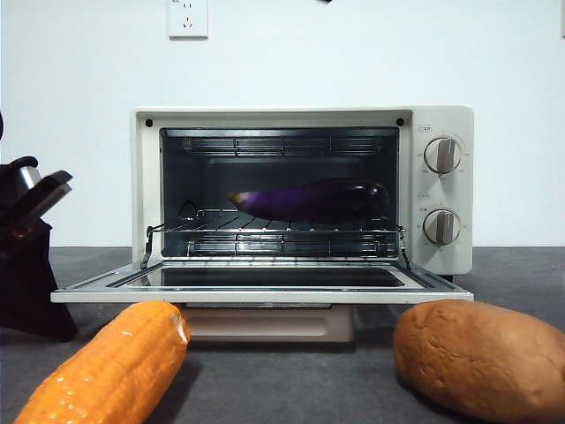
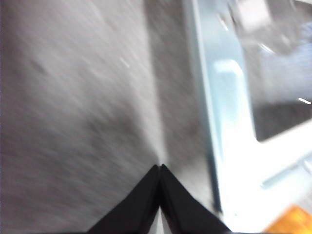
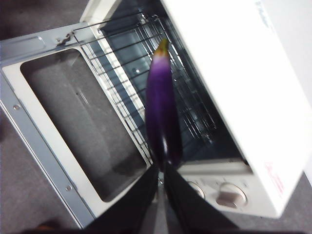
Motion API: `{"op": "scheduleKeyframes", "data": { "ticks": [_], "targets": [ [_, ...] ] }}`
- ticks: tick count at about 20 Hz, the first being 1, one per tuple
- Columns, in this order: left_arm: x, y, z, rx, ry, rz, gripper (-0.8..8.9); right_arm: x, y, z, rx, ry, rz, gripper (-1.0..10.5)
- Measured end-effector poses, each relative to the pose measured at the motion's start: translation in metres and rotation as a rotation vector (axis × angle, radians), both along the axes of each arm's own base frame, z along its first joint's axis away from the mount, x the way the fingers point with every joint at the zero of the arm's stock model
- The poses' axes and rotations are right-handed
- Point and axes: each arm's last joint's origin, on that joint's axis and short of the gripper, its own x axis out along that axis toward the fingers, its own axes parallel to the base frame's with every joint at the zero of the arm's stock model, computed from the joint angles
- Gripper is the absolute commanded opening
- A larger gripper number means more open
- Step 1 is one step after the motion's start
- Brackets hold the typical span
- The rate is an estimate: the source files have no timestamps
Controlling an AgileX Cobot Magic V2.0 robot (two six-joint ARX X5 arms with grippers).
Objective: Take the eggplant from the table,put the eggplant in the oven
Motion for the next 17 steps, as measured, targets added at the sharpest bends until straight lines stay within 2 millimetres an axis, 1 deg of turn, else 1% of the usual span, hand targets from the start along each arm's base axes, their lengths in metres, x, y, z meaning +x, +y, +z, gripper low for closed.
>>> {"op": "scheduleKeyframes", "data": {
  "ticks": [4,9,17],
  "targets": [
    [-0.002,0.0,-0.001,-0.06,0.022,-0.027,0.06,-0.005,-0.011,0.009,0.032,-0.008,-0.008,0.0],
    [-0.002,0.001,0.0,-0.089,0.026,-0.038,0.06,-0.007,-0.02,0.014,0.046,-0.013,-0.02,0.0],
    [-0.002,0.002,0.0,-0.127,0.019,-0.066,0.06,-0.01,-0.027,0.012,0.001,0.023,-0.038,0.0]
  ]
}}
